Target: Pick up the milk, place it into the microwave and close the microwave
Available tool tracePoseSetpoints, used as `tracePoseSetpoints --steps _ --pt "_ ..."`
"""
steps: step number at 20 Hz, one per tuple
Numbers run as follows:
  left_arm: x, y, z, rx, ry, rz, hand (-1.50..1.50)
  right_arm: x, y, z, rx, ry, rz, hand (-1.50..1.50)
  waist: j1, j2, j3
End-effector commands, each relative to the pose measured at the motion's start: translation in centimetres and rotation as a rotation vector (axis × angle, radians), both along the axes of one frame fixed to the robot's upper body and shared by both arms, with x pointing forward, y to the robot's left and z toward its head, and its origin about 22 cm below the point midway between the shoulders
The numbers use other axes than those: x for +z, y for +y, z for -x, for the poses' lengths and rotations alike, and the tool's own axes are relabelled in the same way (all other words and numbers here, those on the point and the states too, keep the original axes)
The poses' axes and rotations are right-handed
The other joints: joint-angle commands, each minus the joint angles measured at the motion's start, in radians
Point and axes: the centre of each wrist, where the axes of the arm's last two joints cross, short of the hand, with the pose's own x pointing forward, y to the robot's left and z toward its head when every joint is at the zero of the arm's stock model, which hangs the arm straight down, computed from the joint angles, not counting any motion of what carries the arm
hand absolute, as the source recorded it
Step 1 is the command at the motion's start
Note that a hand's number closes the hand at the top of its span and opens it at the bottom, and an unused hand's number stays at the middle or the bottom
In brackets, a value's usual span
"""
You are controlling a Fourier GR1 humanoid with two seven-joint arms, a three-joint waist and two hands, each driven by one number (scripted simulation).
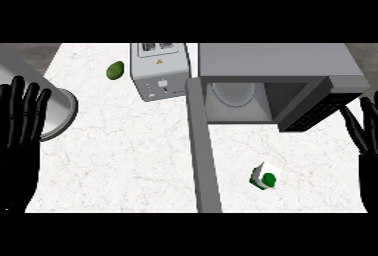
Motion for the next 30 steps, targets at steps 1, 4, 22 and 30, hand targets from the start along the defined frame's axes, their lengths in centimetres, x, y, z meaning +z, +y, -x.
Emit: tracePoseSetpoints --steps 1,4,22,30 --pt "1.3 0.2 0.4 -0.009 -0.007 0.005 -1.50 0.3 0.9 1.5 -0.023 -0.027 0.001 -1.50 0.001 0.009 0.004" --pt "0.4 -1.2 0.4 0.026 -0.028 0.002 -1.50 1.8 3.8 4.9 -0.076 -0.053 -0.034 -1.50 -0.004 0.007 0.004" --pt "-2.4 -2.3 10.4 0.115 0.143 0.238 -1.50 -1.2 10.1 12.3 -0.034 0.003 0.057 -1.50 -0.001 0.002 0.003" --pt "-3.6 -0.9 14.8 0.115 0.118 0.230 -1.50 -2.9 10.6 11.4 -0.095 0.019 0.092 -1.50 0.015 0.004 0.004"
